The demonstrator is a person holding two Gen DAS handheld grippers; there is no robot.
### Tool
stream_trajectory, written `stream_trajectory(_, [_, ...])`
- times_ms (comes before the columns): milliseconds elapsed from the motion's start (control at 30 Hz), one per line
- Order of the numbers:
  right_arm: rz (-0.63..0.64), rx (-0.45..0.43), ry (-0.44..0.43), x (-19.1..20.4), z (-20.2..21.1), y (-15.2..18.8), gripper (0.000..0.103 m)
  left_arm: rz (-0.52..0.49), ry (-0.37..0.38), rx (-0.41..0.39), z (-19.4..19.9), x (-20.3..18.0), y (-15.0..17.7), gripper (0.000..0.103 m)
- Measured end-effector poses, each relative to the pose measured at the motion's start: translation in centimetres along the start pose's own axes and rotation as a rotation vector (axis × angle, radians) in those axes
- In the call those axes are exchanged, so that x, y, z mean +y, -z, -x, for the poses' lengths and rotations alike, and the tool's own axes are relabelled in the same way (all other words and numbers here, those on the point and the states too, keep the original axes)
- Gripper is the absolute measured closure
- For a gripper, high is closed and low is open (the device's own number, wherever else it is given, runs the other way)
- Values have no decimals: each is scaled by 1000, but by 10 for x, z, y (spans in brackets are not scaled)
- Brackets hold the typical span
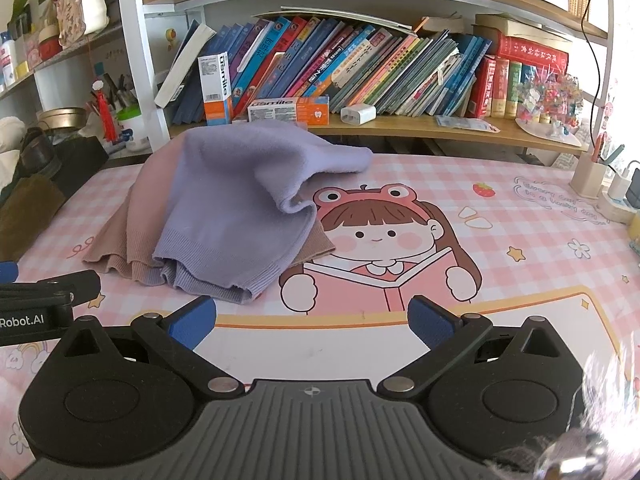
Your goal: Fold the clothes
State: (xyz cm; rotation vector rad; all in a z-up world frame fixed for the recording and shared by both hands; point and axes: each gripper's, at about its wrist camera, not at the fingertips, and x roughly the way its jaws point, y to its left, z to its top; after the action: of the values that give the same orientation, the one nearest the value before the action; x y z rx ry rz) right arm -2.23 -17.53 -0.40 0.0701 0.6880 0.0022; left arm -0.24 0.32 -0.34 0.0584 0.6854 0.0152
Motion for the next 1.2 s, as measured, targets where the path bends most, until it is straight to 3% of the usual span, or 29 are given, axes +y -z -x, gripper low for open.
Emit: stream_trajectory(1200, [-15,7,4,-4,-2,-1,0,-1,-1,10,-1,-1,-4,0])
